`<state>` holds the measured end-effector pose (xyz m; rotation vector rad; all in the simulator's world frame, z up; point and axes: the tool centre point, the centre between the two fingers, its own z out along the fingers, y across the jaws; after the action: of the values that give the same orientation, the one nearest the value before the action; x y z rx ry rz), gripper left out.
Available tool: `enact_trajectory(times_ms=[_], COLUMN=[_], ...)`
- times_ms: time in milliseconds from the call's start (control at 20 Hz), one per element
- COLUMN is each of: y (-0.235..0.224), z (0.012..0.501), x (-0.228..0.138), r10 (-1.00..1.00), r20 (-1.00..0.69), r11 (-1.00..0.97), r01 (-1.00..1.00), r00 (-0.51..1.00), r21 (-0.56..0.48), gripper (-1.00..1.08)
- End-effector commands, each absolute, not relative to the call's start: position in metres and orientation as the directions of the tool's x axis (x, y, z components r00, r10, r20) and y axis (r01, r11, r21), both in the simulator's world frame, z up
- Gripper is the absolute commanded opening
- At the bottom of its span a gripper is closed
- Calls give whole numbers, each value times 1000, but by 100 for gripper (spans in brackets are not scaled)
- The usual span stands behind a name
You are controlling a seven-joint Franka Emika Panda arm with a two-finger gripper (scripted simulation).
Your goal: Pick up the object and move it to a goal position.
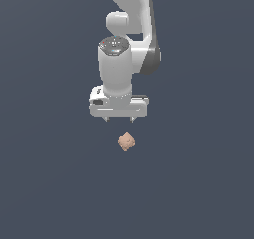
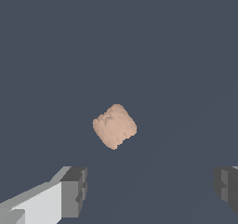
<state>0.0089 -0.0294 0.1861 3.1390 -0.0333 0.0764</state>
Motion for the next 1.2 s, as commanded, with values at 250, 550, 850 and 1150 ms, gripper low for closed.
enact_trajectory(times_ms=[250,550,850,1150], y=[-32,-36,-35,-33], z=[190,194,193,184], x=[10,10,10,13], r10=[0,27,31,87], r20=[57,66,64,56], r11=[-1000,-999,-999,-996], r01=[-1,25,29,85], r00=[998,997,997,995], r21=[16,35,34,36], gripper=[100,100,100,100])
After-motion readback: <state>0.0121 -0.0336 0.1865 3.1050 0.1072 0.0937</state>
